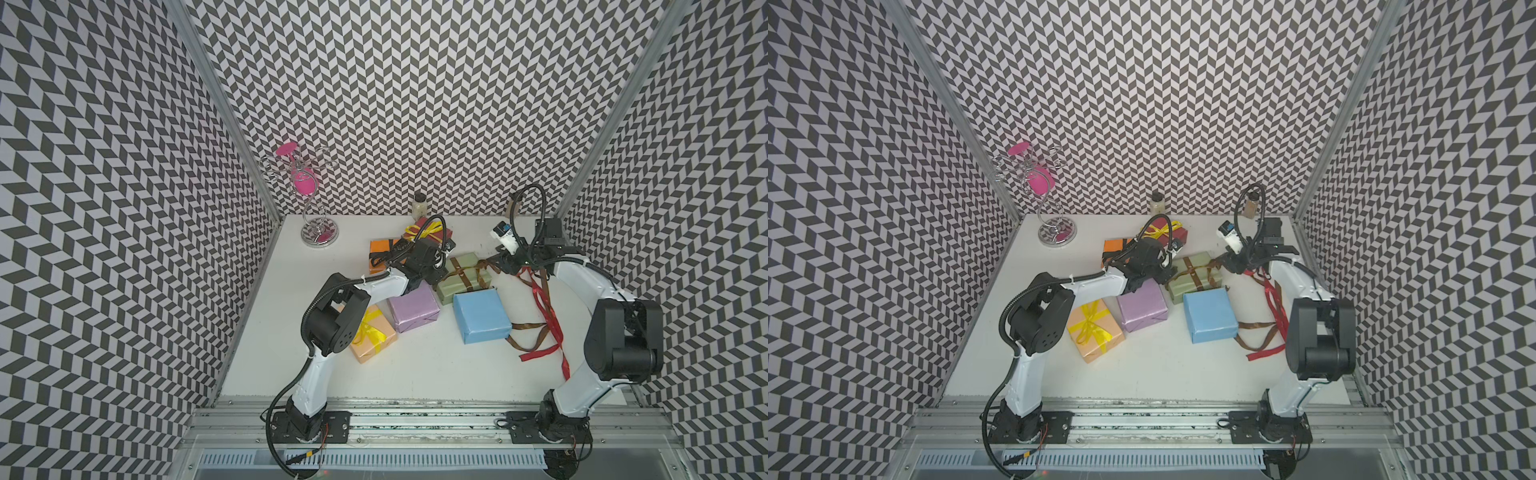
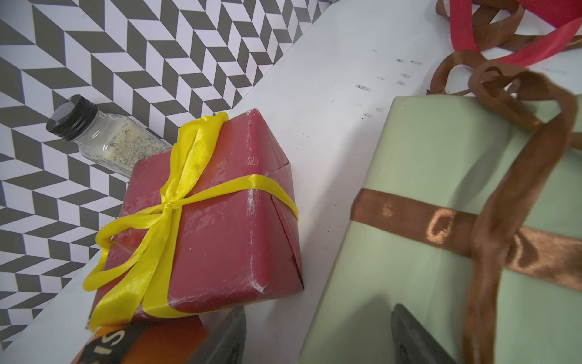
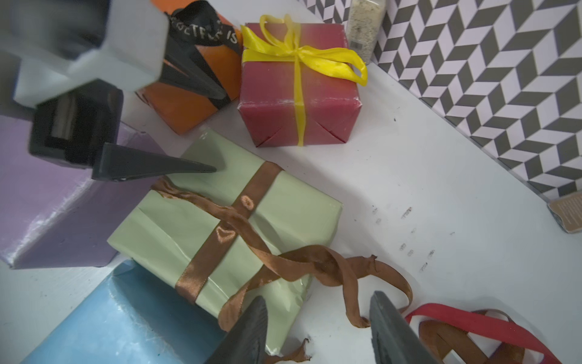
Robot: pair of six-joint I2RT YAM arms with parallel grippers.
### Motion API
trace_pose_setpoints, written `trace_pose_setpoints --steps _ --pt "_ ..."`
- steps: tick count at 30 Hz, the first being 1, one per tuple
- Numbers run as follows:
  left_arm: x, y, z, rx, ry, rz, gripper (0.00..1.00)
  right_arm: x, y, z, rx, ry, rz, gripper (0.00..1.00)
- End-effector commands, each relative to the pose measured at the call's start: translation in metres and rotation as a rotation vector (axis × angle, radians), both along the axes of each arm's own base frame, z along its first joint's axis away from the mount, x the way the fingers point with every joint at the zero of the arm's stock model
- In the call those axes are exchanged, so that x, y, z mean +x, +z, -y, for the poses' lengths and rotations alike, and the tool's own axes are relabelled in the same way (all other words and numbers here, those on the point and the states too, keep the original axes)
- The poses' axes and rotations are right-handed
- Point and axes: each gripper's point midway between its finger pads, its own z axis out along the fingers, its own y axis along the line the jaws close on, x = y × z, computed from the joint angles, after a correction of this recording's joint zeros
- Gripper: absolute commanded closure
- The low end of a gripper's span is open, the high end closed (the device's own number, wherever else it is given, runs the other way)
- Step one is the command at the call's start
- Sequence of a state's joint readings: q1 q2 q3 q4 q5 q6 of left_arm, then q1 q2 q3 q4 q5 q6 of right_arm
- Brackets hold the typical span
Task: Untie the ribbon bows on the gift boxes
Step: Untie the ribbon from the gift box.
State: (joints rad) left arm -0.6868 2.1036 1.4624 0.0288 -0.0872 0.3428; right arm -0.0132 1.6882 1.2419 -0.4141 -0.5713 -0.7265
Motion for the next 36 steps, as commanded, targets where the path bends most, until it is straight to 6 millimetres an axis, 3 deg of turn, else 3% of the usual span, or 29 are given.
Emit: trace_pose_setpoints --steps 1,4,8,17,27,36 --pt "-0.015 -0.019 -0.011 0.062 -0.012 -0.071 0.27 0.018 -0.010 0.005 -0.046 -0.034 0.033 0.59" --pt "-0.015 -0.020 -0.011 0.063 -0.011 -0.071 0.27 0.036 -0.015 0.015 -0.079 -0.074 0.020 0.66" --pt "-0.015 -0.020 -0.011 0.065 -0.011 -0.069 0.27 0.044 -0.030 0.012 -0.093 -0.020 -0.026 0.60" --pt "-0.014 -0.021 -0.012 0.065 -0.012 -0.072 0.27 0.038 -0.058 0.020 -0.131 -0.009 -0.071 0.53" --pt "-0.015 -0.020 -0.011 0.062 -0.015 -0.075 0.27 0.037 -0.076 0.032 -0.127 -0.028 -0.107 0.54" --pt "-0.015 -0.021 -0.011 0.061 -0.015 -0.077 0.27 0.035 -0.097 0.027 -0.096 -0.004 -0.172 0.56"
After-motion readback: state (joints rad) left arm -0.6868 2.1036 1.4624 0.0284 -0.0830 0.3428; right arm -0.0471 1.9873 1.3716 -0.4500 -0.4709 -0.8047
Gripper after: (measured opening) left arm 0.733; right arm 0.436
